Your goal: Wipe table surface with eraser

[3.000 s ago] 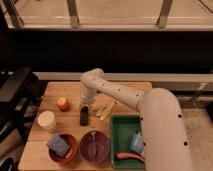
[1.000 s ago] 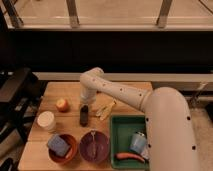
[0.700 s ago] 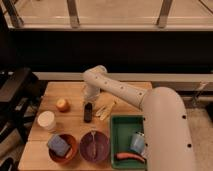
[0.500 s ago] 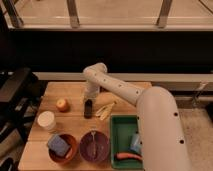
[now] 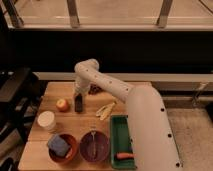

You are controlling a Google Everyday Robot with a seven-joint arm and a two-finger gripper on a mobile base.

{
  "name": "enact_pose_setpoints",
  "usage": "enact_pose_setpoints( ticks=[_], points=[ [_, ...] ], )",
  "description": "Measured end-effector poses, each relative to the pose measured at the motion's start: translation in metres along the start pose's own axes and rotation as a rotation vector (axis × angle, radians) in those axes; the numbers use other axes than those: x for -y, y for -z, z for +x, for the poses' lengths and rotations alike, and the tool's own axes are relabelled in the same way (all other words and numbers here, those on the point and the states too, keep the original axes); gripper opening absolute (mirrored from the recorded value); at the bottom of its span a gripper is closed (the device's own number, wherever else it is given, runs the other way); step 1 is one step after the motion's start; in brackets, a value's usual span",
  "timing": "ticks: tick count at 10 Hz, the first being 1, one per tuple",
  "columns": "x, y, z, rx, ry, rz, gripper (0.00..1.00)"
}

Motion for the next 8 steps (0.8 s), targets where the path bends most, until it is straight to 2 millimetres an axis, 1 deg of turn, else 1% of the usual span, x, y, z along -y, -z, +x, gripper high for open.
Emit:
enact_pose_setpoints(
  ticks=[2, 3, 4, 5, 6, 7, 8],
  points=[
    [0.011, -0.002, -0.014, 0.021, 0.01, 0.042, 0.0],
    [0.015, -0.004, -0.028, 0.044, 0.006, 0.061, 0.0],
    [0.016, -0.008, -0.048, 0.077, -0.015, 0.075, 0.0],
    [0.014, -0.01, -0.062, 0.1, -0.038, 0.082, 0.0],
    [0.006, -0.012, -0.075, 0.123, -0.074, 0.093, 0.0],
    [-0.003, -0.013, -0.081, 0.135, -0.099, 0.101, 0.0],
    [-0.018, -0.013, -0.084, 0.146, -0.131, 0.103, 0.0]
  ],
)
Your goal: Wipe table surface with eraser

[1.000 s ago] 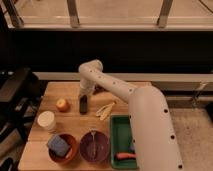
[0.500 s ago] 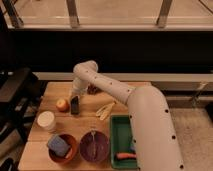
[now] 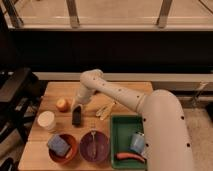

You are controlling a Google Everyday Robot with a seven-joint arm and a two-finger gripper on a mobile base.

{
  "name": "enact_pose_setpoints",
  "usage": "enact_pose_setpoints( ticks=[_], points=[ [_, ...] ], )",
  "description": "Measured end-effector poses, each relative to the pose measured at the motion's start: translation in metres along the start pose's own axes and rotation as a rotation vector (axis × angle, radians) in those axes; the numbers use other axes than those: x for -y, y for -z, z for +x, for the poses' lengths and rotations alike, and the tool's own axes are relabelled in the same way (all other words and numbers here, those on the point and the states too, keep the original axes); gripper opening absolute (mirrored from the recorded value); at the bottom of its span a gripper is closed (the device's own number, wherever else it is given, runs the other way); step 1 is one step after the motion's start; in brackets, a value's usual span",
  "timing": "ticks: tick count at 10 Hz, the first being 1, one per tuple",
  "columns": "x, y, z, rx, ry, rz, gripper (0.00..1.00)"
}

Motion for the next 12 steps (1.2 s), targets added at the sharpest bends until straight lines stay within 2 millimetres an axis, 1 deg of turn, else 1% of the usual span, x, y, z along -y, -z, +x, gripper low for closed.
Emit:
enact_pose_setpoints(
  ticks=[1, 2, 3, 4, 5, 6, 7, 8, 10, 11, 12],
  points=[
    [-0.017, 0.003, 0.002, 0.004, -0.028, -0.007, 0.0],
    [-0.038, 0.011, 0.006, 0.0, -0.059, -0.03, 0.0],
    [-0.053, 0.019, 0.014, -0.01, -0.078, -0.063, 0.0],
    [-0.058, 0.026, 0.023, -0.022, -0.083, -0.085, 0.0],
    [-0.062, 0.035, 0.038, -0.044, -0.075, -0.109, 0.0],
    [-0.058, 0.046, 0.06, -0.075, -0.05, -0.128, 0.0],
    [-0.052, 0.05, 0.071, -0.092, -0.029, -0.133, 0.0],
    [-0.042, 0.05, 0.079, -0.103, -0.004, -0.134, 0.0],
    [-0.006, 0.043, 0.088, -0.123, 0.061, -0.112, 0.0],
    [0.011, 0.038, 0.087, -0.124, 0.085, -0.097, 0.0],
    [0.031, 0.032, 0.083, -0.121, 0.116, -0.07, 0.0]
  ],
)
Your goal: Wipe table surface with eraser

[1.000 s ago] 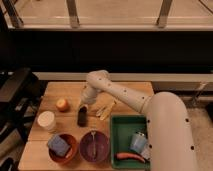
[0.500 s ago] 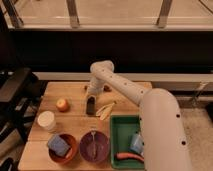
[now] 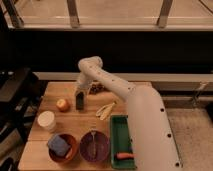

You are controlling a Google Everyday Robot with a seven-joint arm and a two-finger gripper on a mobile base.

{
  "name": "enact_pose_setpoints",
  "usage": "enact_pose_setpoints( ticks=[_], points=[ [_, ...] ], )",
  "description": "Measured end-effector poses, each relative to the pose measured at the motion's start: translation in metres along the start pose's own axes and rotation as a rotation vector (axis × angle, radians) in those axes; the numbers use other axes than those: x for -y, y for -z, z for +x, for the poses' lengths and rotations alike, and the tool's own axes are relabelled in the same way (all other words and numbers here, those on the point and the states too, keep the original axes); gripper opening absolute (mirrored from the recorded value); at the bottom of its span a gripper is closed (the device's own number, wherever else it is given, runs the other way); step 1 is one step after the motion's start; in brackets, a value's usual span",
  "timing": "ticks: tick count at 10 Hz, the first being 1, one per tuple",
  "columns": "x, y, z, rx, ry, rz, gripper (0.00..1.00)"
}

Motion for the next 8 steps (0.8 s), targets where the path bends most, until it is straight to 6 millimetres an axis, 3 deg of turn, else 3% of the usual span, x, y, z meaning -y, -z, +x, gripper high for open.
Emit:
enact_pose_setpoints(
  ticks=[2, 5, 7, 8],
  points=[
    [0.018, -0.002, -0.015, 0.009, 0.026, 0.034, 0.0],
    [0.02, -0.007, -0.063, 0.074, -0.004, 0.056, 0.0],
    [0.006, -0.011, -0.091, 0.124, -0.071, 0.039, 0.0],
    [-0.011, -0.011, -0.1, 0.146, -0.108, 0.016, 0.0]
  ],
)
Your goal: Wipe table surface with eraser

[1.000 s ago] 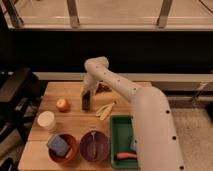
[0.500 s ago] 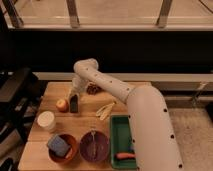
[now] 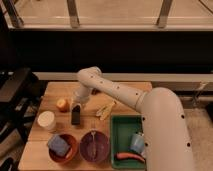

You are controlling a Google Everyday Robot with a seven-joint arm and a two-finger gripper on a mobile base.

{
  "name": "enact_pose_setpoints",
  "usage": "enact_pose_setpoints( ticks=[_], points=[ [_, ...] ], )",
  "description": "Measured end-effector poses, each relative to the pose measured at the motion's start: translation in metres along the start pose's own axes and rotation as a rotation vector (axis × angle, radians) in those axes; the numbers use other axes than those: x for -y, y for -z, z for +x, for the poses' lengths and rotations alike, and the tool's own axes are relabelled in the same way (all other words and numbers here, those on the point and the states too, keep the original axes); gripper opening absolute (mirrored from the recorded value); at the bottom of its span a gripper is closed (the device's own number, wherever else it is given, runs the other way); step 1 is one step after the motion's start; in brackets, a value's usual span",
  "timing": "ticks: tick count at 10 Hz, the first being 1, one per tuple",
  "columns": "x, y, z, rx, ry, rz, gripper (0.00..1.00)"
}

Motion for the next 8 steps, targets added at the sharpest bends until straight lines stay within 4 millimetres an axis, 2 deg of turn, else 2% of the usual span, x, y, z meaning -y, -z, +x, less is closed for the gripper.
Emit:
enact_pose_setpoints(
  ticks=[2, 3, 4, 6, 7, 8],
  points=[
    [-0.042, 0.002, 0.003, 0.022, -0.073, -0.048, 0.0],
    [-0.059, 0.003, 0.008, 0.029, -0.096, -0.078, 0.0],
    [-0.066, 0.005, 0.017, 0.022, -0.109, -0.091, 0.0],
    [-0.07, 0.015, 0.052, -0.018, -0.102, -0.111, 0.0],
    [-0.065, 0.019, 0.065, -0.035, -0.089, -0.111, 0.0],
    [-0.051, 0.023, 0.082, -0.056, -0.055, -0.102, 0.0]
  ],
)
